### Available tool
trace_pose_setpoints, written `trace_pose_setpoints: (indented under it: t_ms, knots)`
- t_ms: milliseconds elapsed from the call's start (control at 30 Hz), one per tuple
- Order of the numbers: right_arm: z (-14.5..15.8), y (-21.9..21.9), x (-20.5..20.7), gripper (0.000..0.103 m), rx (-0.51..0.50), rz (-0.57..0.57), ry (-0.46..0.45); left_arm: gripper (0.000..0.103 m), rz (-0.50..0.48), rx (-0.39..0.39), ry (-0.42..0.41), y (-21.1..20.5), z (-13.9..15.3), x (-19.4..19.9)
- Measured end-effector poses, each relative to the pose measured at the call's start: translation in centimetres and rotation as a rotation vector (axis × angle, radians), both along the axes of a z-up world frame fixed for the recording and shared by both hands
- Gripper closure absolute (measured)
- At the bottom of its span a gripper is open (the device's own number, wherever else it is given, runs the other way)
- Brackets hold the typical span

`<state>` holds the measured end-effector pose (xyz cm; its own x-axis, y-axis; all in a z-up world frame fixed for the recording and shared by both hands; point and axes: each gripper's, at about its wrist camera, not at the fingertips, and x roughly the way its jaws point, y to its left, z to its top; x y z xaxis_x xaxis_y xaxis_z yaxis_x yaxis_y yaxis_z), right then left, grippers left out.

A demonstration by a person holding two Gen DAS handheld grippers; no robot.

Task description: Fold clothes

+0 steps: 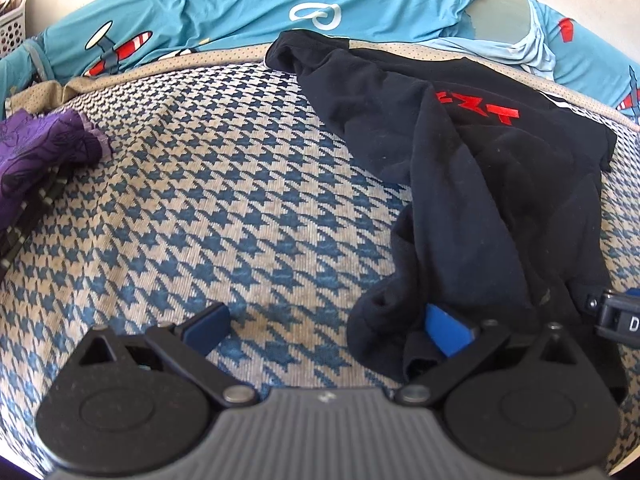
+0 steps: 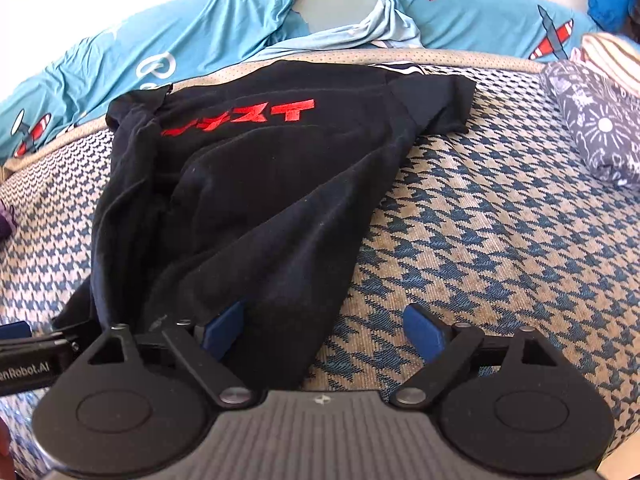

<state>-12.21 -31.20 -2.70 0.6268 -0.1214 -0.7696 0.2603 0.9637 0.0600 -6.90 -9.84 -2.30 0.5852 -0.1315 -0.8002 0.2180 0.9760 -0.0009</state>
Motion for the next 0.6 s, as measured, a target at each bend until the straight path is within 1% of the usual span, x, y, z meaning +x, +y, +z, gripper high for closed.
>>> trace_pose_setpoints:
  t_ms: [67,400,600]
  knots:
    - [-0.11,0.14,0.01,0.013,-0.01,0.001,-0.006,0.0,-0.005,0.008,-0.012,-0.05,-0.12,-0.25]
    - [-0.51,0.23,-0.52,0.012,-0.024,0.008,-0.043,0.0,0.005,-0.002,-0.044,0.14,-0.3,-0.76]
    - [-0.5,0.15,-0.6,0.01,-0.024,0.014,-0.045,0.0,0.01,-0.014,-0.051,0.28,-0.35,-1.07]
